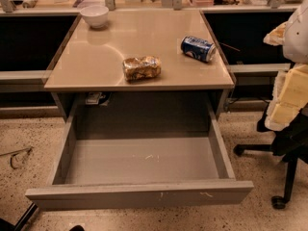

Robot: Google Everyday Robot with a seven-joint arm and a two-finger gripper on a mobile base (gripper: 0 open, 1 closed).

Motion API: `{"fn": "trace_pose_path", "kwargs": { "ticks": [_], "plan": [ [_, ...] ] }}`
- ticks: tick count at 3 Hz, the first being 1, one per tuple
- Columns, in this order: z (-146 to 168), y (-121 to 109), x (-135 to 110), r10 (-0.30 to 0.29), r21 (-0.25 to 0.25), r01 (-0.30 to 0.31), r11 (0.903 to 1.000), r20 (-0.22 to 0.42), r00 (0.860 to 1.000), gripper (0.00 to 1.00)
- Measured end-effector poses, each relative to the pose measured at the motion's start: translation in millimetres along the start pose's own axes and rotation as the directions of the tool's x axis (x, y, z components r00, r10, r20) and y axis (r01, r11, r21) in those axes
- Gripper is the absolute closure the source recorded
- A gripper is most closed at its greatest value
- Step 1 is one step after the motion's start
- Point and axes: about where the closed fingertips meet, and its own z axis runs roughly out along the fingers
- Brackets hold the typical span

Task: Place orange can into top drawer

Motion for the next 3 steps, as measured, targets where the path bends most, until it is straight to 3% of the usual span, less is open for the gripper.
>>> {"fn": "trace_pose_path", "kwargs": {
  "ticks": [2,3],
  "plan": [
    [16.4,-7.9,-10.8,-0.033,-0.005,0.033,0.9994,0.029,0.999,0.00],
    [59.1,-26.7,-49.9,-0.116,-0.032,0.120,0.9923,0.098,0.988,0.00]
  ]
}}
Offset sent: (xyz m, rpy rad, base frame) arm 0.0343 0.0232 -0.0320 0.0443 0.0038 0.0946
